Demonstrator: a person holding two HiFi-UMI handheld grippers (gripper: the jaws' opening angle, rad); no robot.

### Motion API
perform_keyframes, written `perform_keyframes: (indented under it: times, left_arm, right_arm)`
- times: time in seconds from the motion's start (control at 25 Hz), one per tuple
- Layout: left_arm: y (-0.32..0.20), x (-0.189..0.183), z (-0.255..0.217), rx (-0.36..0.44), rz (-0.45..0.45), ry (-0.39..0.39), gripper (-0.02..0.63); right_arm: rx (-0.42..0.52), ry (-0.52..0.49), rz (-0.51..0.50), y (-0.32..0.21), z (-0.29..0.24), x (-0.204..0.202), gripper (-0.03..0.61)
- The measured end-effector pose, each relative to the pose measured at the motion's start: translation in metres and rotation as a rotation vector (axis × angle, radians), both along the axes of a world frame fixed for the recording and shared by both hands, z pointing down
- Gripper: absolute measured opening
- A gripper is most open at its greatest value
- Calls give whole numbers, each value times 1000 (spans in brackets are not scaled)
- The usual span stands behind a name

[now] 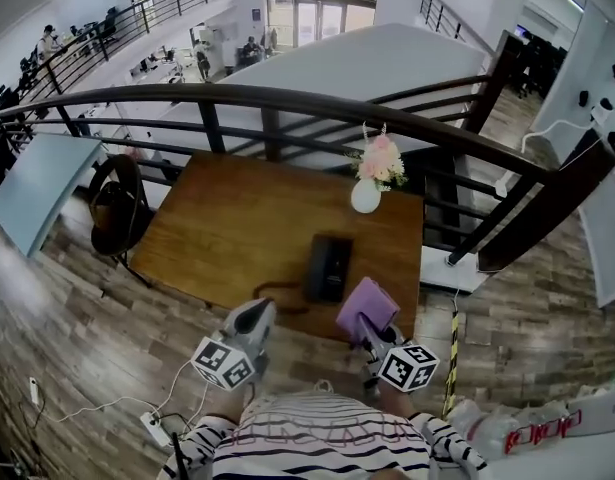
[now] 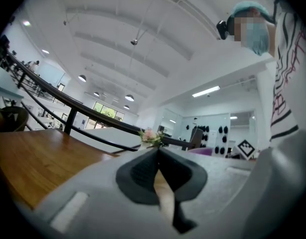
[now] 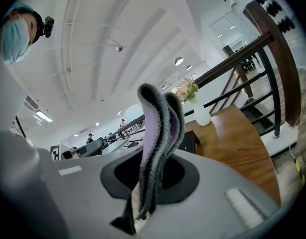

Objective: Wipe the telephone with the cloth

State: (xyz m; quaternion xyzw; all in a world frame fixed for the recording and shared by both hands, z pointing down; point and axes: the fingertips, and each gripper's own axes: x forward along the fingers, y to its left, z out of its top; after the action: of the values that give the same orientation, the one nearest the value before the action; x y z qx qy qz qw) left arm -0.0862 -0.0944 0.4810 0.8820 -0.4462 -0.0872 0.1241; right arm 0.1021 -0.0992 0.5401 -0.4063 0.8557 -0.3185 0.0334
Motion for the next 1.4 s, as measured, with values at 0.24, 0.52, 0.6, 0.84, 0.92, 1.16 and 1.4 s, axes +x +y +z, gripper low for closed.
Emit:
perform_keyframes:
  times: [0.24, 0.52, 0.6, 0.84, 0.92, 1.16, 1.4]
  left_arm:
    - [-4, 15, 6, -4, -87, 16, 0]
    - [-15, 6, 14, -21, -127, 30, 0]
    - [-26, 2, 13, -21, -117, 34, 0]
    - [-77, -8, -3, -15, -42, 32, 0]
    - [-95, -11, -9, -7, -7, 25, 0]
    - [-141, -23, -16, -7, 74, 21, 0]
    - [-169, -31, -8, -23, 124, 32, 0]
  right_arm:
    - [-3, 1, -94, -20, 5, 14, 49]
    - [-10, -8, -145, -44, 9, 0, 49]
    - [-12, -11, -142, -55, 8, -7, 49]
    - [-13, -22, -91, -91, -4, -22, 49]
    - [-14, -25, -78, -102, -7, -30, 49]
    - [-27, -21, -44, -138, -6, -53, 49]
    - [-45, 2, -58, -172, 8, -75, 49]
